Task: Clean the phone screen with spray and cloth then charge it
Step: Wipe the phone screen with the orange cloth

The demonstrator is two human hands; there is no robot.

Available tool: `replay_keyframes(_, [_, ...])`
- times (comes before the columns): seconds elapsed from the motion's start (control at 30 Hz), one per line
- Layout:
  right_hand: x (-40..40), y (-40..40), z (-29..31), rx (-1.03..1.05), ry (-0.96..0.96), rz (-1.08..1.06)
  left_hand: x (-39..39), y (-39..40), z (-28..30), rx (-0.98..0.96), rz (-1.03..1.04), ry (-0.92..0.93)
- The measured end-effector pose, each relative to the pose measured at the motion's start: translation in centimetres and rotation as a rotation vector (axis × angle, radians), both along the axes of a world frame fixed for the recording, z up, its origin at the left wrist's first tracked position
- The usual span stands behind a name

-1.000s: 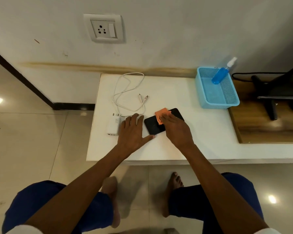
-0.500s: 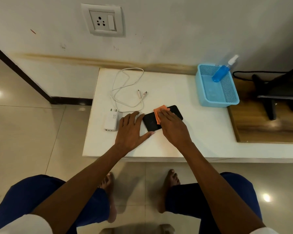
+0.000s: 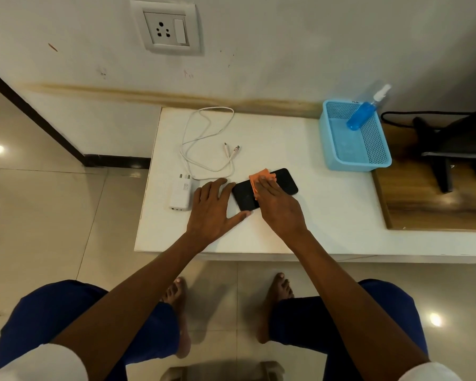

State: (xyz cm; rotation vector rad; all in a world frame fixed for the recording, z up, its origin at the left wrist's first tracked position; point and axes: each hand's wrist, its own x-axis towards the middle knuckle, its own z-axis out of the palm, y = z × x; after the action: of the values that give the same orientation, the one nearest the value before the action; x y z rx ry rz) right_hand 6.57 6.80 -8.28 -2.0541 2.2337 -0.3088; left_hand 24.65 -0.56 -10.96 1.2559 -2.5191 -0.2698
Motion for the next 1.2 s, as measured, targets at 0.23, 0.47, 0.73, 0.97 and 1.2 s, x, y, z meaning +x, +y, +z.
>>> replay_keyframes(0.23, [0.1, 0.1, 0.4, -0.059, -0.017, 0.015, 0.0, -0.1, -0.1, -0.010, 0.004, 0.000])
replay_keyframes(0.47, [-1.6, 0.3, 0.2, -0.033, 0.018, -0.094, 0.1, -0.2, 0.0, -0.021, 0.005, 0.002])
replay_keyframes(0.73, [0.2, -0.5, 0.6, -0.068, -0.032, -0.007, 0.2, -0.5, 0.3, 0.101, 0.017, 0.058])
replay_keyframes(0.97, [3.3, -1.3, 0.2, -0.161, -0.047, 0.162, 0.3, -0.5, 0.7, 0.169, 0.024, 0.096])
replay_keyframes(1.2, [2.0, -1.0, 0.0, -0.181, -0.062, 0.277, 0.2, -0.3, 0.6, 0.129, 0.035, 0.086])
